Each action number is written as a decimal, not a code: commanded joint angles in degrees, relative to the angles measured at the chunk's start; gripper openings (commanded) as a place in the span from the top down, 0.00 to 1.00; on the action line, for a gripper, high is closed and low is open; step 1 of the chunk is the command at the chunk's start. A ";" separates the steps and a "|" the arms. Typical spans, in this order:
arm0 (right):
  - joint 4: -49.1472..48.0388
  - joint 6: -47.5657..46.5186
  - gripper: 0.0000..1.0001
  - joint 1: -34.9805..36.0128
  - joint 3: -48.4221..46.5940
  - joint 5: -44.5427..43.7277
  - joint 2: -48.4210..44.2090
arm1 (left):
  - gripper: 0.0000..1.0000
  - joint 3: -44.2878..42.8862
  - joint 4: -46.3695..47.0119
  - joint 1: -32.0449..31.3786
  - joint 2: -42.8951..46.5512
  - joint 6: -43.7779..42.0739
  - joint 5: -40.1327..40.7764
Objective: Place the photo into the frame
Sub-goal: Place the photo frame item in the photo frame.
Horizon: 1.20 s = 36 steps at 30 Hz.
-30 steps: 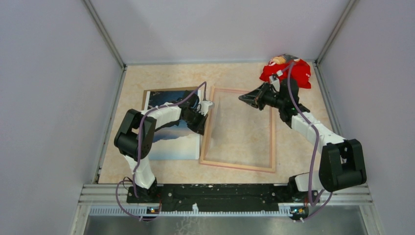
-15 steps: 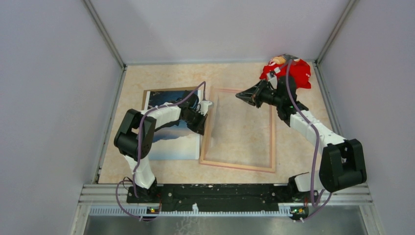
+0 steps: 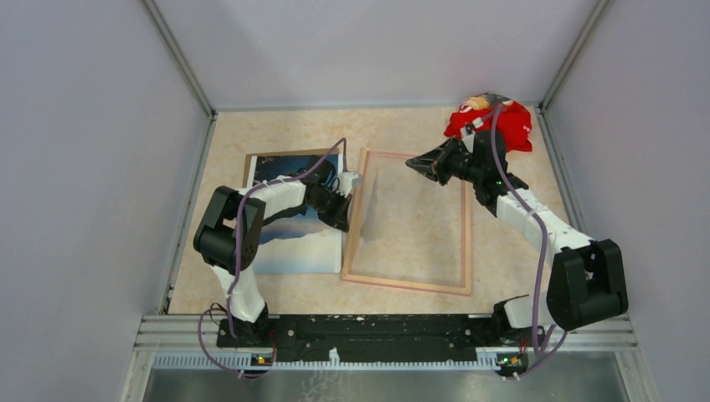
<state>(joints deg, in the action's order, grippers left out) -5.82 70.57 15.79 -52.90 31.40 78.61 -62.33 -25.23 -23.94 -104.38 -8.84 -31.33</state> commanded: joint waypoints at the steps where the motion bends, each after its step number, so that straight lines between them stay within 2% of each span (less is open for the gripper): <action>1: -1.63 -0.64 1.00 -1.84 0.89 0.95 -3.16 | 0.98 1.09 1.34 1.67 2.59 0.63 -3.25; 12: -3.87 -4.31 1.00 -6.51 3.53 9.76 -1.72 | 0.94 0.86 2.65 3.49 2.08 2.44 -8.81; 21: -2.64 -7.38 1.00 -10.25 3.60 14.44 -1.12 | 0.90 0.26 2.94 3.52 0.01 2.46 -9.98; 30: -0.02 -9.05 1.00 -12.05 6.00 13.18 -1.44 | 0.91 0.92 3.55 3.47 -0.80 1.95 -9.86; 36: -0.08 -6.41 1.00 -13.84 8.01 12.28 -3.82 | 0.93 1.41 3.88 3.49 -0.43 1.75 -9.87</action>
<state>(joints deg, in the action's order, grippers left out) -5.06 63.05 2.63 -45.08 43.68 77.60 -61.28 -23.46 -20.45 -105.32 -6.39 -39.66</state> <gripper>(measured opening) 0.006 0.073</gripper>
